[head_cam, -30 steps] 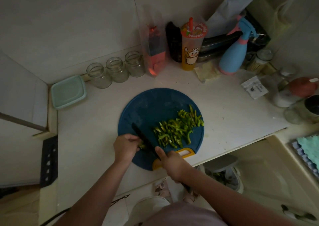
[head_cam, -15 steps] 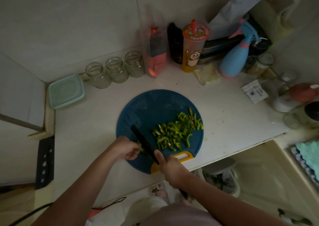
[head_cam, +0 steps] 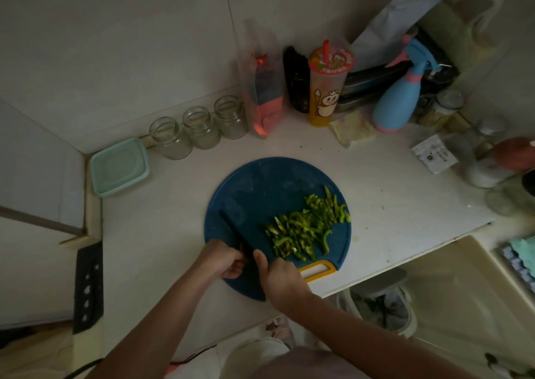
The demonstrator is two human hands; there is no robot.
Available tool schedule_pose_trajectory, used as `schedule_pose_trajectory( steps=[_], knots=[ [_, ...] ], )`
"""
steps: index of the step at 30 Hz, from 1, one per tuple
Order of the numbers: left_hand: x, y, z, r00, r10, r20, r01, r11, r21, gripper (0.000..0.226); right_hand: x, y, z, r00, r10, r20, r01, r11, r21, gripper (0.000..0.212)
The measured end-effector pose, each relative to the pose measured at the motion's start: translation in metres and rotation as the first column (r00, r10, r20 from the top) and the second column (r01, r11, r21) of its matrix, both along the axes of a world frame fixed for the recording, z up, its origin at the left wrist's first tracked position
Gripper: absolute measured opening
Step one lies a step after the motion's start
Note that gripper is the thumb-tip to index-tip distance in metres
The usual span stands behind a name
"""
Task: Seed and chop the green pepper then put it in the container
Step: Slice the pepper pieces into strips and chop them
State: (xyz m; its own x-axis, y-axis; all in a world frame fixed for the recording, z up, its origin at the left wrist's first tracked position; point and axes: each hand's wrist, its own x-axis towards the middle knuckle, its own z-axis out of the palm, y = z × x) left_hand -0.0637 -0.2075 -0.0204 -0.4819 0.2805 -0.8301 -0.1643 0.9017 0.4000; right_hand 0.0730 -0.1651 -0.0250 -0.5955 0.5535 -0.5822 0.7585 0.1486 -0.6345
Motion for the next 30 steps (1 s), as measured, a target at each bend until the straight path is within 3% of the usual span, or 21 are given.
schedule_pose_trajectory(
  steps=[6, 10, 16, 19, 23, 26, 30],
  knots=[
    [0.002, -0.001, -0.005, 0.996, 0.084, -0.018, -0.084, 0.996, 0.033, 0.018, 0.015, 0.000, -0.007, 0.998, -0.068, -0.017, 0.068, 0.998, 0.009, 0.093],
    [0.009, 0.001, -0.010, 0.991, 0.098, -0.086, -0.090, 0.992, 0.088, 0.027, 0.022, 0.003, 0.000, 0.997, -0.079, -0.015, 0.080, 0.996, 0.037, 0.060],
    [-0.006, -0.006, -0.015, 0.943, 0.303, -0.136, -0.266, 0.935, 0.235, 0.025, 0.029, 0.004, 0.006, 0.987, -0.161, 0.014, 0.161, 0.987, 0.024, 0.052],
    [-0.007, -0.005, -0.007, 0.973, 0.226, -0.042, -0.212, 0.953, 0.215, 0.024, 0.030, 0.008, 0.001, 0.949, -0.314, 0.018, 0.314, 0.941, -0.123, 0.048],
    [0.000, -0.002, 0.005, 0.996, 0.046, 0.078, -0.056, 0.989, 0.139, 0.015, 0.036, 0.017, -0.002, 0.971, -0.239, 0.009, 0.237, 0.953, -0.187, 0.048],
    [-0.002, -0.002, 0.008, 0.991, 0.034, 0.127, -0.050, 0.991, 0.121, 0.013, 0.039, 0.016, 0.003, 0.992, -0.110, -0.064, 0.106, 0.993, -0.059, 0.060],
    [-0.003, -0.002, 0.009, 0.989, 0.054, 0.139, -0.067, 0.994, 0.091, 0.014, 0.039, 0.014, 0.006, 0.999, 0.006, -0.044, -0.007, 0.999, -0.038, 0.060]
  ],
)
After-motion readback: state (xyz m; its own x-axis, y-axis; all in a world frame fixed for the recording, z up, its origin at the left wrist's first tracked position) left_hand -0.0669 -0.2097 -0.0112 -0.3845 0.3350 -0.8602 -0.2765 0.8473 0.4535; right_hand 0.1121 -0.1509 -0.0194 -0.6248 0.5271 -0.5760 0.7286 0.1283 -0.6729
